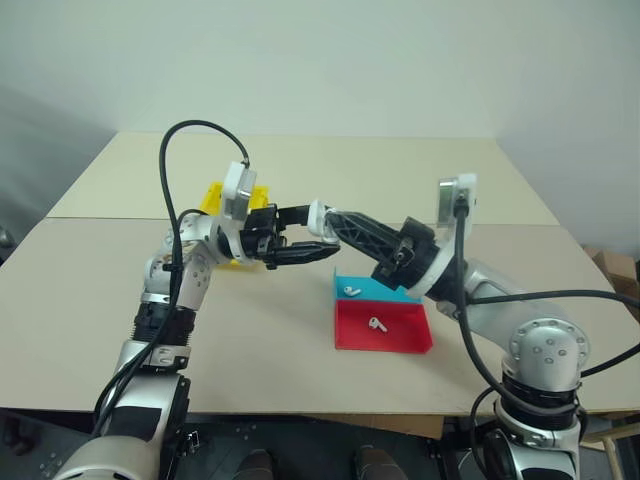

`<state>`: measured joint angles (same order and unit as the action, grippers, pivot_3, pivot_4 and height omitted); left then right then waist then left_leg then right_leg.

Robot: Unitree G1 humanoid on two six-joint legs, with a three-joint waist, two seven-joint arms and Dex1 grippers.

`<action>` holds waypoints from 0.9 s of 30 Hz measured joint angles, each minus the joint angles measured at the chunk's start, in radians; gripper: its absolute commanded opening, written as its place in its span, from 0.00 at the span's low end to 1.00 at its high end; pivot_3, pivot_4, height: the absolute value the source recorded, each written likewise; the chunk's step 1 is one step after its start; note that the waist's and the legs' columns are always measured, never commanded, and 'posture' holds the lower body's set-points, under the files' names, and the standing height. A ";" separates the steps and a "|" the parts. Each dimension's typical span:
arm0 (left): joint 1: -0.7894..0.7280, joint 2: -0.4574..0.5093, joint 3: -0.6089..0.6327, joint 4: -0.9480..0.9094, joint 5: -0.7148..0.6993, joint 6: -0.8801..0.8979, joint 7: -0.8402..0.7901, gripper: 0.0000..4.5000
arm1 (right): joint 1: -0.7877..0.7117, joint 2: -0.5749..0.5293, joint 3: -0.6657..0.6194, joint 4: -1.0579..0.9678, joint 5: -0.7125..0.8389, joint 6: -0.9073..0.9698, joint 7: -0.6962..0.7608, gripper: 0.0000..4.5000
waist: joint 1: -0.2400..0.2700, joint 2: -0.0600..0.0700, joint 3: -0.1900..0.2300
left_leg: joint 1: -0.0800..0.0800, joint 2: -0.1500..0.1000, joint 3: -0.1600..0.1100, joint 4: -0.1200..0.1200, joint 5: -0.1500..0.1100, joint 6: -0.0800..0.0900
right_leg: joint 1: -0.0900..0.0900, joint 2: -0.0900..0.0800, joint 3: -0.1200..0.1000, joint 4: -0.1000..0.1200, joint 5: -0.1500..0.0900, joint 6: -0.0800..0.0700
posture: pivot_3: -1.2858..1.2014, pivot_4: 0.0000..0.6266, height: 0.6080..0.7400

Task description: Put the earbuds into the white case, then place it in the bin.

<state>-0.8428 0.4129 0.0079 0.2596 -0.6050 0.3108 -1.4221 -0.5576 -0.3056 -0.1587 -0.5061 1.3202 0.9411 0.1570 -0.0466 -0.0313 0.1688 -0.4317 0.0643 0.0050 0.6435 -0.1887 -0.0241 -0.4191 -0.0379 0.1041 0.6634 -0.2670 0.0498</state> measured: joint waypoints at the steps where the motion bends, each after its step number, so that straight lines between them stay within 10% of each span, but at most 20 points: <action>1: 0.000 0.000 0.000 0.000 0.000 0.000 0.000 0.62 | 0.001 -0.002 0.002 0.000 0.000 -0.003 0.001 0.14 | 0.000 0.000 0.000 | 0.000 0.000 0.000 0.000 0.000 0.000 | 0.000 0.000 0.000 0.000 0.000 0.000 | 0.52 0.24 1.00; 9: 0.002 -0.002 0.000 0.000 0.008 0.000 -0.001 0.62 | 0.016 -0.038 0.034 -0.009 -0.020 -0.040 0.026 0.14 | 0.000 0.000 0.000 | 0.000 0.000 0.000 0.000 0.000 0.000 | 0.000 0.000 0.000 0.000 0.000 0.000 | 0.52 0.24 1.00; 19: 0.002 -0.001 0.005 0.002 0.018 0.000 0.018 0.62 | 0.020 -0.064 0.064 -0.040 -0.041 -0.067 0.068 0.90 | 0.001 0.000 0.000 | 0.000 0.000 0.000 0.000 0.000 0.000 | 0.000 0.000 0.000 0.000 0.000 0.000 | 0.52 0.24 1.00; 27: -0.003 -0.002 0.012 0.004 0.018 -0.003 0.012 0.62 | 0.067 -0.226 0.030 -0.054 0.043 -0.048 0.135 0.86 | 0.004 0.000 0.000 | 0.000 0.000 0.000 0.000 0.000 0.000 | 0.001 0.000 0.000 -0.001 0.000 0.000 | 0.52 0.24 1.00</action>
<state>-0.8455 0.4110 0.0198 0.2640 -0.5873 0.3073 -1.4098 -0.4907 -0.5314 -0.1289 -0.5603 1.3634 0.8927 0.2919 -0.0428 -0.0316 0.1689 -0.4319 0.0642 0.0049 0.6435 -0.1887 -0.0240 -0.4183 -0.0380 0.1038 0.6624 -0.2671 0.0498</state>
